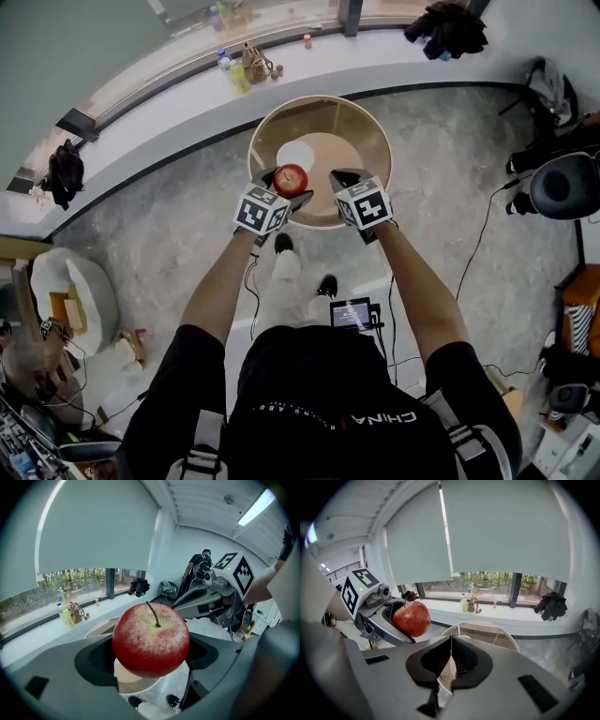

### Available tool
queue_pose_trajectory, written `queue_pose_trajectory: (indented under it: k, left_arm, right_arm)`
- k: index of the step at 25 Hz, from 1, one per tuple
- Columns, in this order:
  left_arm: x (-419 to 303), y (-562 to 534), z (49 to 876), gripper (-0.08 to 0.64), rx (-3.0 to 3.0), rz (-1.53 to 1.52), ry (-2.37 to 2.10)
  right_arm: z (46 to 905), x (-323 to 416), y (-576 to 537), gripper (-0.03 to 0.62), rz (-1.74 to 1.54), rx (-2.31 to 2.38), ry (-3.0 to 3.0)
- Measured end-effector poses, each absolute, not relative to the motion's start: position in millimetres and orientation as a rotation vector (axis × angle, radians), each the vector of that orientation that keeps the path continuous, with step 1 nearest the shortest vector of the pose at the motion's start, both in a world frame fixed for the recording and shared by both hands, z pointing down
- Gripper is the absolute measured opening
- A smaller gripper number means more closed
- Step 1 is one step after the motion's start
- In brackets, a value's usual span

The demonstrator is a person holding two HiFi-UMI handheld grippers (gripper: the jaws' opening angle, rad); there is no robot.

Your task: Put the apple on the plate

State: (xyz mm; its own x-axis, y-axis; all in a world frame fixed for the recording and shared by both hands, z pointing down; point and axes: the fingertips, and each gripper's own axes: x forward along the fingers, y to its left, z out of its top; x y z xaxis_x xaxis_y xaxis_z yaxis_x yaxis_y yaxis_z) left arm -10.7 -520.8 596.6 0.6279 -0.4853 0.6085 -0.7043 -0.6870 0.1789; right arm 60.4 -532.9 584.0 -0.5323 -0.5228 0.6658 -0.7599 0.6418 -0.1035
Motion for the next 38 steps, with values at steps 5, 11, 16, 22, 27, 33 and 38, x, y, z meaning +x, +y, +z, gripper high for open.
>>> queue_pose_trajectory:
  k: [5,11,16,22,27,33,38]
  left_arm:
    - [-23.3,-590.8,692.1,0.428,2.402,0.790,-0.904]
    - [-33.4,-673.8,827.9,0.428,2.401,0.808,-0.917]
    - [-31.8,-729.0,927.7,0.428,2.385,0.802,-0.947]
    - [-30.5,-761.5,998.3,0.428,2.351,0.862,-0.985]
    - [-33.9,-771.7,1026.2,0.428,2.285,0.880,-0.967]
    - [-39.7,-768.9,1040.2,0.428,2.276,0.923,-0.985]
    - [-46.3,-771.2,1036.0,0.430,2.322,0.965,-1.045]
  right_arm:
    - [649.9,45.5,-604.1,0.029,0.568,1.000,-2.246]
    - [769.4,26.3,-677.5,0.029,0.617,1.014,-2.235]
    - [859.9,22.7,-717.2,0.029,0.652,1.025,-2.219]
    - [926.5,29.8,-738.7,0.029,0.705,1.033,-2.193]
    - [945.2,30.2,-747.9,0.029,0.738,1.031,-2.185]
    - [943.4,35.2,-752.8,0.029,0.726,1.021,-2.185]
    - [939.8,40.8,-750.4,0.029,0.734,1.018,-2.180]
